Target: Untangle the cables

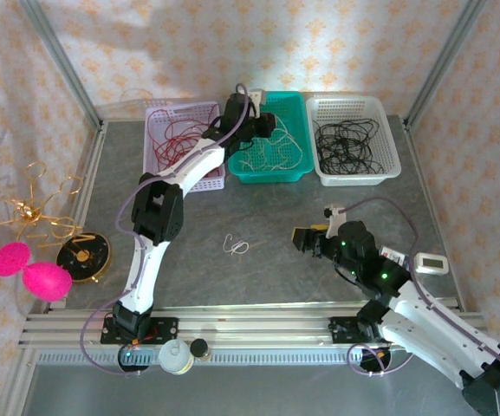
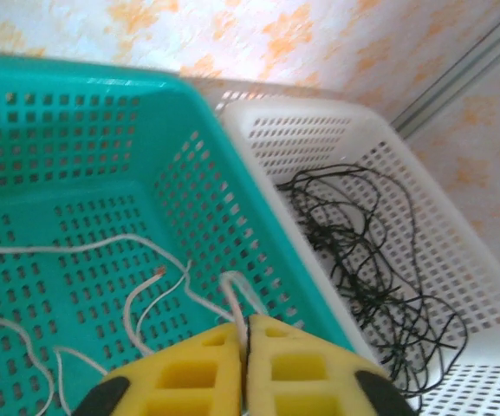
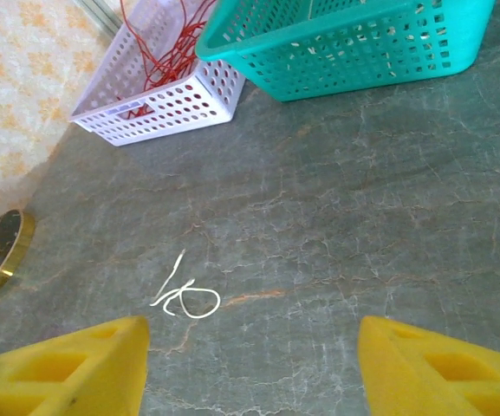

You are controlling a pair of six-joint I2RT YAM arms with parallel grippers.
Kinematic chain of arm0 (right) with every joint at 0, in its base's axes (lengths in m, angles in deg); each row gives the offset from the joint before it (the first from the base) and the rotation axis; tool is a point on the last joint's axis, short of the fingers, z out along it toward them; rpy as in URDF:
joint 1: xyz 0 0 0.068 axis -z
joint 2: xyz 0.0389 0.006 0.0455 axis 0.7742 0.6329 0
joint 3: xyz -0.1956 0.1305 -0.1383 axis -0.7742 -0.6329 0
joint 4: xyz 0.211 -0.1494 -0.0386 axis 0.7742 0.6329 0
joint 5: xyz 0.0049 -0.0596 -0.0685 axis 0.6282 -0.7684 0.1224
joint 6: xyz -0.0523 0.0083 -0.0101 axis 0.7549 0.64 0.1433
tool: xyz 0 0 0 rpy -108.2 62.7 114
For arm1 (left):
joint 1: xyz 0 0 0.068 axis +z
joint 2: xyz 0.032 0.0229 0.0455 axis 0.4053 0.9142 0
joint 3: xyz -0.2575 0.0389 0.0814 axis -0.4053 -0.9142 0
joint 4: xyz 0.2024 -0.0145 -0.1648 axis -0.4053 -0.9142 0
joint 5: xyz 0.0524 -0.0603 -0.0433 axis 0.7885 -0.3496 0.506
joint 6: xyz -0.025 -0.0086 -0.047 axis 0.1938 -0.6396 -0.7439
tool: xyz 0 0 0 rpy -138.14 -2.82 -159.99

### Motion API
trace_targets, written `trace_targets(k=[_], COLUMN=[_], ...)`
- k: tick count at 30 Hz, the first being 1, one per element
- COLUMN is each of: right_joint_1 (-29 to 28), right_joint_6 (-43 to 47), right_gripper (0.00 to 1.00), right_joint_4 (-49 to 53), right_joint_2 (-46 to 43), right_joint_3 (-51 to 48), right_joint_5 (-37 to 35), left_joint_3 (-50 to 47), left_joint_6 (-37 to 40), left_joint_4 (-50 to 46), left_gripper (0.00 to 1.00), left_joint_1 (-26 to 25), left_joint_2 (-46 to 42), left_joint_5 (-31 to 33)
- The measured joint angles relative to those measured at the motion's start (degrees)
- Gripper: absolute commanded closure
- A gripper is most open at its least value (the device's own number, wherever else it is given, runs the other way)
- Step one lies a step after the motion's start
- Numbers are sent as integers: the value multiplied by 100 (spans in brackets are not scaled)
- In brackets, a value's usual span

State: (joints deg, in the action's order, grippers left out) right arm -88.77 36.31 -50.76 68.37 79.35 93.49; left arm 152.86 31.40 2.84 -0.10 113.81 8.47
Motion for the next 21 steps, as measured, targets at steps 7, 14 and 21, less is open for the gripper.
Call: trace_targets(k=[7, 14, 21], right_joint_1=[0, -216, -560], right_joint_6=[11, 192, 992], right_gripper=[48, 50, 49], right_joint_4=[-164, -955, -1641], right_joint_2=[741, 1777, 3469], right_joint_3=[-13, -24, 201], right_joint_5=[144, 442, 741], left_joint_3=[-2079, -4271, -6612], left_joint_6=[44, 234, 42], left_joint_4=[356, 479, 645], left_gripper=[40, 33, 40], left_joint_1=[-15, -205, -450], left_joint_2=[-767, -3209, -5932], left_joint_5=[708, 1353, 1893])
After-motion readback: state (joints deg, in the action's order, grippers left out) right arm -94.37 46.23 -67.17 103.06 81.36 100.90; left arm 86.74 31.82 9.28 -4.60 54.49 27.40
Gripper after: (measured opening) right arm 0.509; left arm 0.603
